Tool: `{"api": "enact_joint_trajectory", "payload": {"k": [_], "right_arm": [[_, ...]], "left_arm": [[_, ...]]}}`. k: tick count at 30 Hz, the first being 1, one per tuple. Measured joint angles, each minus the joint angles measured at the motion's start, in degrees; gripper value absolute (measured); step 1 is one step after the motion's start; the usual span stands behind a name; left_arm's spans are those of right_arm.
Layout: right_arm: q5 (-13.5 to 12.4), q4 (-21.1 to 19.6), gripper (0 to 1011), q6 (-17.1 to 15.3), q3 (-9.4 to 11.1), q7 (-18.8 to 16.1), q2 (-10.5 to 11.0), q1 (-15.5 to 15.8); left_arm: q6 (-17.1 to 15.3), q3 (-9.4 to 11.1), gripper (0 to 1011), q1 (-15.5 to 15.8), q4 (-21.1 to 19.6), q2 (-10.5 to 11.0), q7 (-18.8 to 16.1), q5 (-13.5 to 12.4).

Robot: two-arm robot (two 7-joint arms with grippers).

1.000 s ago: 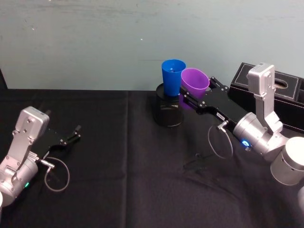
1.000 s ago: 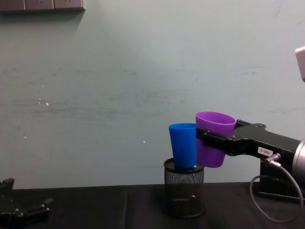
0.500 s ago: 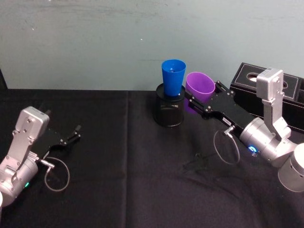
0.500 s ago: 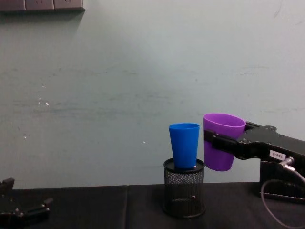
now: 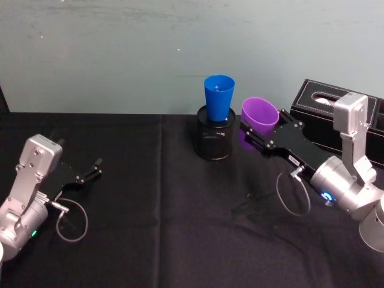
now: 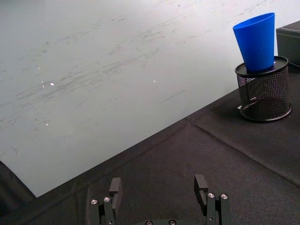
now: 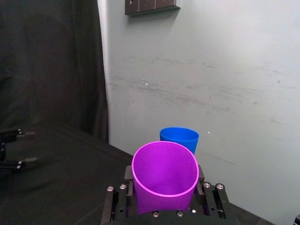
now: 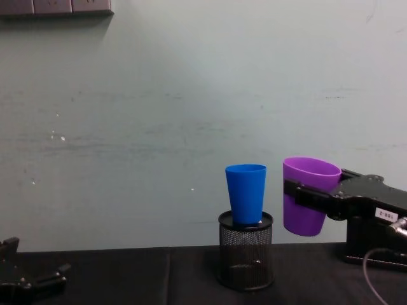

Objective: Pick up one cup with a gripper and tap it against the other cup.

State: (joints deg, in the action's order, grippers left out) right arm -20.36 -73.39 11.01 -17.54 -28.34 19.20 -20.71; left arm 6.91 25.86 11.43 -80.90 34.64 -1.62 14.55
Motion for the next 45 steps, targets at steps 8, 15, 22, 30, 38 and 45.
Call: {"api": "enact_joint_trajectory", "payload": {"k": [8,15,22,30,38,45], "right_arm": [[-2.3,-0.99,726,-0.55,0.58,-1.88,1.35,1.39],[-3.02,-1.68,726,-0.37,0.67,-2.31,2.48,2.47],[-3.16,-2.33,726,-0.11,0.56,-2.35,3.25,3.51],[-3.02,-2.86,726,-0.31,-0.08,-3.01,4.54,4.58],[-2.93,-2.92,726,-0.44,-0.83,-4.22,5.68,5.14],[-3.06,-1.77,726,-0.6,-1.43,-4.32,5.58,5.57]], "left_arm": [[0.0,0.0,1011,0.0,0.0,0.0,0.0,0.0],[0.0,0.0,1011,0.0,0.0,0.0,0.0,0.0],[0.0,0.0,1011,0.0,0.0,0.0,0.0,0.0],[0.0,0.0,1012,0.0,0.0,0.0,0.0,0.0],[0.0,0.0,1011,0.0,0.0,0.0,0.0,0.0],[0.0,0.0,1011,0.0,0.0,0.0,0.0,0.0]]}}
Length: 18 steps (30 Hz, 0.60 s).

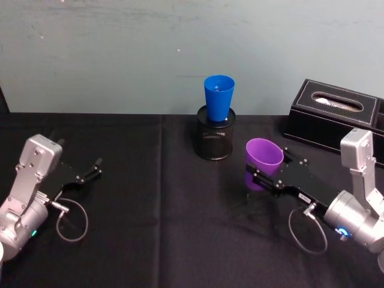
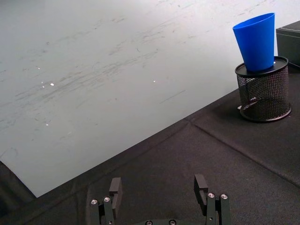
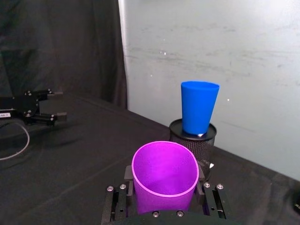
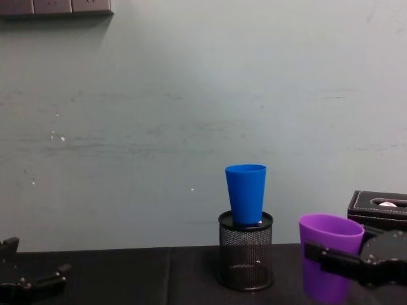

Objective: Pick up one cup with a gripper and tap it against the other cup.

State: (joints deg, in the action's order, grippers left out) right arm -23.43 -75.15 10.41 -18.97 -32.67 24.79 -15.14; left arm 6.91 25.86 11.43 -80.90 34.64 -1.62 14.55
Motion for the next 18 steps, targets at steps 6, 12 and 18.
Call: {"api": "enact_joint_trajectory", "payload": {"k": [6,12,18], "right_arm": [[-0.28,1.65,726,0.47,-0.55,-0.55,-0.73,-0.5],[0.12,4.1,726,1.48,-1.56,-0.77,-1.86,-1.42],[0.88,5.69,726,1.91,-2.38,-0.95,-2.61,-2.08]], "left_arm": [[0.0,0.0,1011,0.0,0.0,0.0,0.0,0.0],[0.0,0.0,1011,0.0,0.0,0.0,0.0,0.0],[0.0,0.0,1011,0.0,0.0,0.0,0.0,0.0]]}}
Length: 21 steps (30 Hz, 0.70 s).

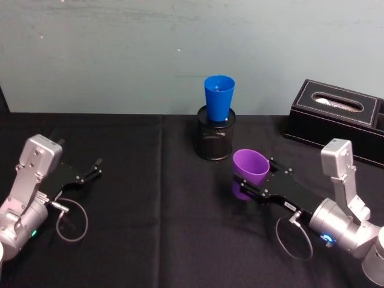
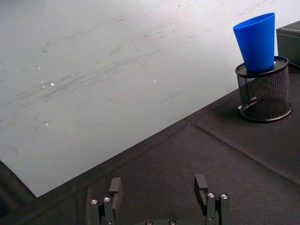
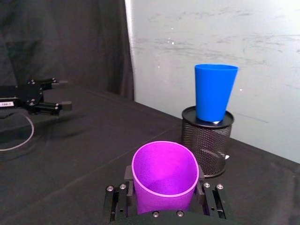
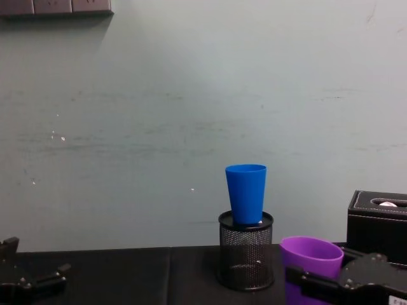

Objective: Pick up one cup with a gripper and tap it against the other cup.

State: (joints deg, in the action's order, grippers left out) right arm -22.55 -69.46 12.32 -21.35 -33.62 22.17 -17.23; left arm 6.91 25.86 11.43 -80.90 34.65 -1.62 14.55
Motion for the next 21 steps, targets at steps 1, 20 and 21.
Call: {"api": "enact_joint_trajectory", "payload": {"k": [1,20,21], "right_arm": [[0.18,0.26,726,0.06,-0.22,-0.06,-0.16,-0.13],[1.06,3.04,726,1.3,-0.92,-0.56,-1.0,-0.52],[1.15,3.32,726,1.43,-0.93,-0.57,-1.07,-0.54]], "left_arm": [[0.0,0.0,1011,0.0,0.0,0.0,0.0,0.0],[0.0,0.0,1011,0.0,0.0,0.0,0.0,0.0],[0.0,0.0,1011,0.0,0.0,0.0,0.0,0.0]]}}
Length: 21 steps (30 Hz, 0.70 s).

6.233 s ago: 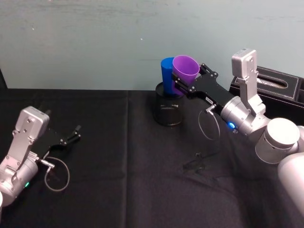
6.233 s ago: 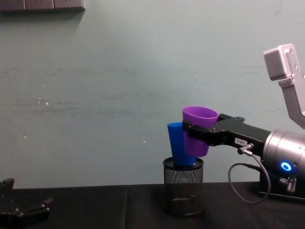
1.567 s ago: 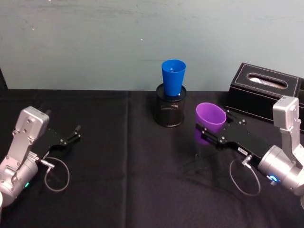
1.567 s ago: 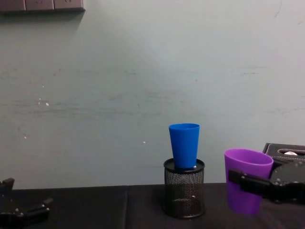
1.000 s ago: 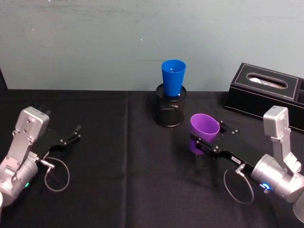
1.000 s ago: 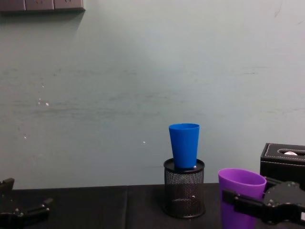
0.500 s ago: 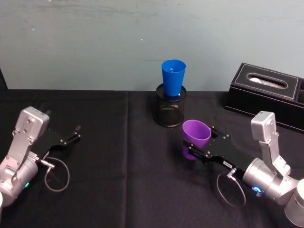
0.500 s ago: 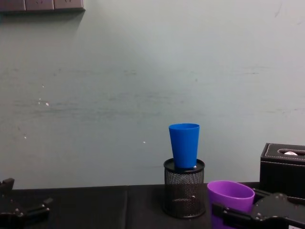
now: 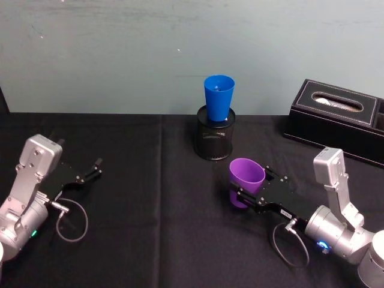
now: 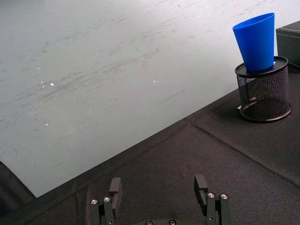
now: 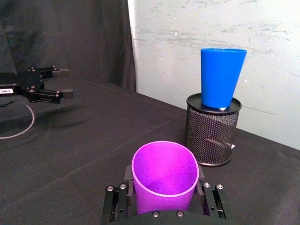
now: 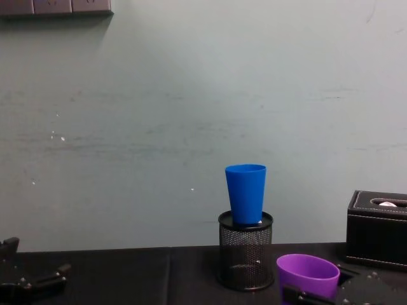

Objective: Pick up one cup with a gripper and tap it against the other cup.

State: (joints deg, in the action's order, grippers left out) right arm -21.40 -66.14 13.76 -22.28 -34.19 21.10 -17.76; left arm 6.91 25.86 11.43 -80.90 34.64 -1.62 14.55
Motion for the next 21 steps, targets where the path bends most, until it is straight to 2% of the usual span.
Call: {"api": "enact_joint_trajectory", "payload": {"k": [21], "right_arm": [[0.34,1.72,726,0.74,-0.01,-0.41,-0.68,-0.08]], "left_arm": [[0.0,0.0,1011,0.0,0.0,0.0,0.0,0.0]]}}
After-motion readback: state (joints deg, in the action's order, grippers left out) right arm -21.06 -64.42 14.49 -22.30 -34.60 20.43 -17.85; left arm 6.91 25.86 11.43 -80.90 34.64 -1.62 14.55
